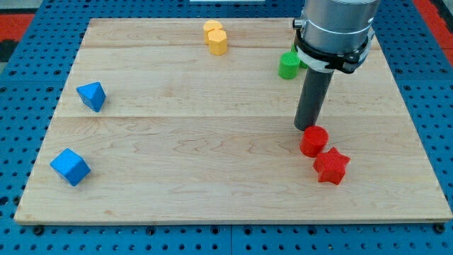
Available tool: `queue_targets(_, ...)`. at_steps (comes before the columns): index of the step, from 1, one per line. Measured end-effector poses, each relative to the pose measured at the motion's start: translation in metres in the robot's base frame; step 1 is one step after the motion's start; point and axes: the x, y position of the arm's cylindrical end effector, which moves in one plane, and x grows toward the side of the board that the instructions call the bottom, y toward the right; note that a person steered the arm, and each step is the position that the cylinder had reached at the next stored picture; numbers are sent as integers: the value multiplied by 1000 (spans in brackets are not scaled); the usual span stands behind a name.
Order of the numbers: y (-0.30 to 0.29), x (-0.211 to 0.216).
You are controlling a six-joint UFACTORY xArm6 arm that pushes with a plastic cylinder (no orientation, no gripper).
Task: Nudge the blue cube up a bit
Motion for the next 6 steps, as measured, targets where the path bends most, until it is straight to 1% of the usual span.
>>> queue_targets(1,-6,5)
queue_targets(2,-88,4)
queue_targets(3,-167,89)
queue_targets(4,-253,139)
queue_targets(5,-334,115)
queue_targets(6,-326,63)
